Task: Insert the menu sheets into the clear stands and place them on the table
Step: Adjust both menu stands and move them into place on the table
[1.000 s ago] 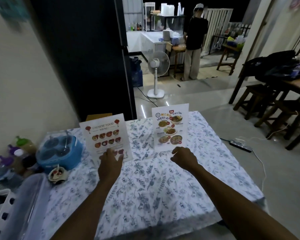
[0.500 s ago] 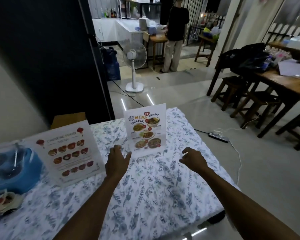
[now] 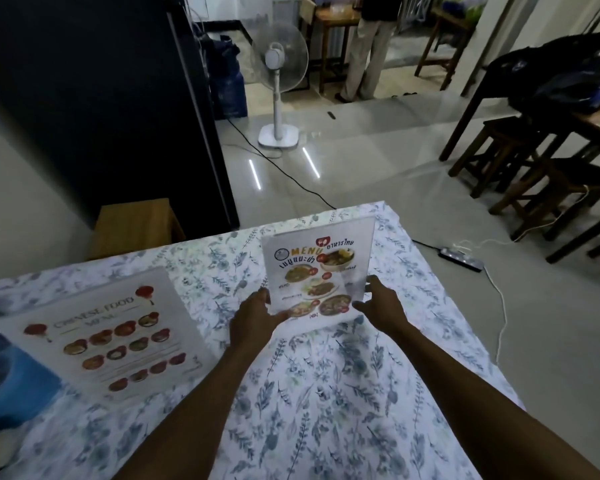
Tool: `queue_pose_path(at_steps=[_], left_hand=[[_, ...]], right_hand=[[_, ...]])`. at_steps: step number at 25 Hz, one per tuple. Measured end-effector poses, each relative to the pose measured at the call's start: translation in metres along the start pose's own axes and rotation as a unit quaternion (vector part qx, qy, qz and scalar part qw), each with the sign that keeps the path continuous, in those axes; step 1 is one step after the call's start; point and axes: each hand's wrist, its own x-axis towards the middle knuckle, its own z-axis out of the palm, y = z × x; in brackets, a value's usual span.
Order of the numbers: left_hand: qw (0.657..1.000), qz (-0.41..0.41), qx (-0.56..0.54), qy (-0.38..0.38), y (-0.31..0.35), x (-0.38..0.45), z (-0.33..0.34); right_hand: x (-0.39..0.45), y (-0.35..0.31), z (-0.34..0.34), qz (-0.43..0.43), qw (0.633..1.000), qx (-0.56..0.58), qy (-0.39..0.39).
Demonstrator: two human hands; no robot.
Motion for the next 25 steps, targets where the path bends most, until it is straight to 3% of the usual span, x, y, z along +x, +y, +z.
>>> queue_pose_path(at_steps=[2, 13, 25], left_hand=[[1.000, 0.006, -0.017, -0.019, 0.005, 0.007, -0.001], [0.999, 0.039, 0.001, 0.034, 0.096, 0.101, -0.001], [0.997, 0.034, 0.038, 0.065, 0.195, 0.239, 0.066]], right_hand=[[0.011, 0.000, -0.001, -0.016, 1.000, -0.005, -0.003], [0.127, -0.008, -0.085, -0.079, 0.995, -0.060, 0.009], [0.301, 0.035, -0.161, -0.157, 0.982, -0.105, 0.002]])
